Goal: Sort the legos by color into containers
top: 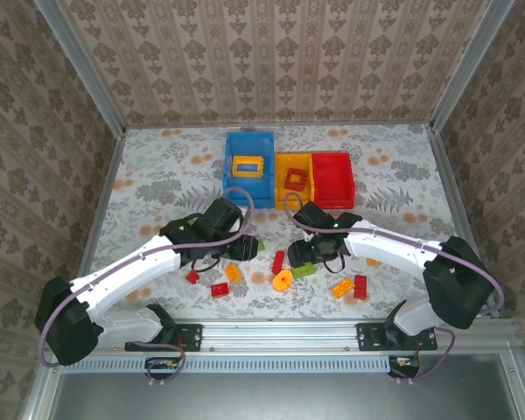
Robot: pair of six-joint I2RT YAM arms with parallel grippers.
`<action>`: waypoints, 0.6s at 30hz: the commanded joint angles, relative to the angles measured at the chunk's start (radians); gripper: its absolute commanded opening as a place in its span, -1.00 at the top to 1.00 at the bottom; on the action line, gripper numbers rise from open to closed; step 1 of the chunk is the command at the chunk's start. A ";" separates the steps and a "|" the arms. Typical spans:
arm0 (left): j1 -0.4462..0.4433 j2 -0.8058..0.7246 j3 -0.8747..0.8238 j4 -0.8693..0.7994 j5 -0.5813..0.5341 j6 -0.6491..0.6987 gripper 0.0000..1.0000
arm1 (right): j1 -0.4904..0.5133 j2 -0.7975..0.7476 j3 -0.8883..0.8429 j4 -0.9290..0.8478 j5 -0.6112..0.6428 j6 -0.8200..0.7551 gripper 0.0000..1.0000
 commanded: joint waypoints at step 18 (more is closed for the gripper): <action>-0.010 -0.128 -0.044 -0.012 -0.081 -0.074 0.01 | 0.012 0.278 0.185 -0.137 0.126 -0.266 -0.23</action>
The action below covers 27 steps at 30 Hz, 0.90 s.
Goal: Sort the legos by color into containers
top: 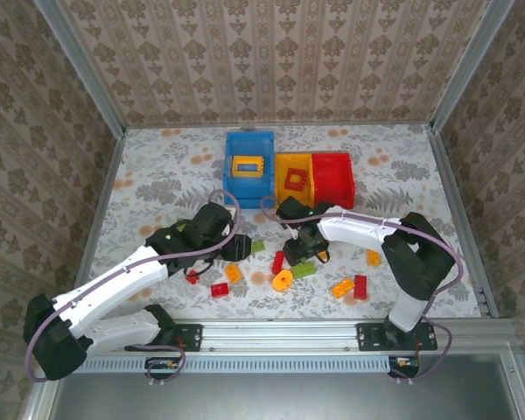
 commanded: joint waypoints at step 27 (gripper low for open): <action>-0.008 0.209 0.303 0.071 0.031 0.061 -0.02 | -0.416 0.015 0.263 0.038 -0.023 0.089 0.45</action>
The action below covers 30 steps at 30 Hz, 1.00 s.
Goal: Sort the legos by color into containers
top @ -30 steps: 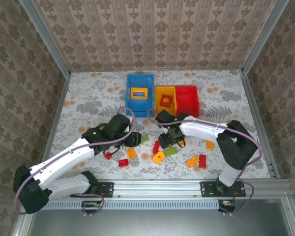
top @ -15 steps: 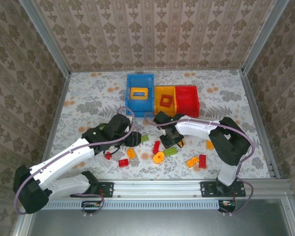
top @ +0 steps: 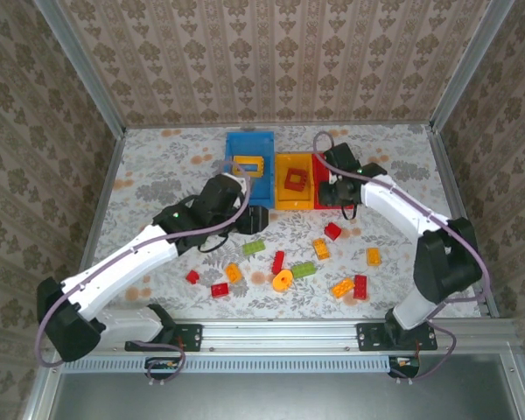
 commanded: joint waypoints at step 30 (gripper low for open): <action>0.112 0.020 -0.240 -0.334 0.050 -0.241 -0.29 | 0.258 -0.177 -0.154 0.185 -0.353 -0.113 -0.42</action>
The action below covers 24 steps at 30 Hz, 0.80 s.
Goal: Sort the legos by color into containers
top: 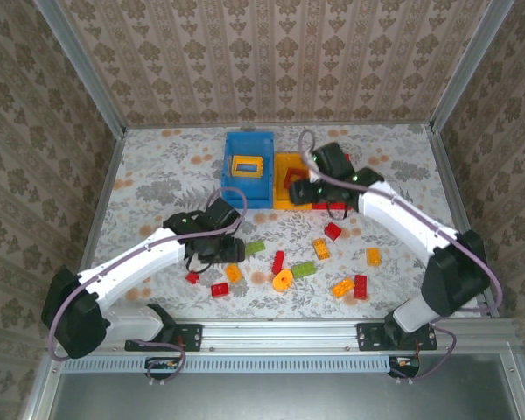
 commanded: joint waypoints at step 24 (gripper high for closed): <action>0.072 0.348 -0.027 0.108 0.170 -0.211 0.12 | 0.208 -0.087 -0.245 0.120 -0.317 0.059 -0.43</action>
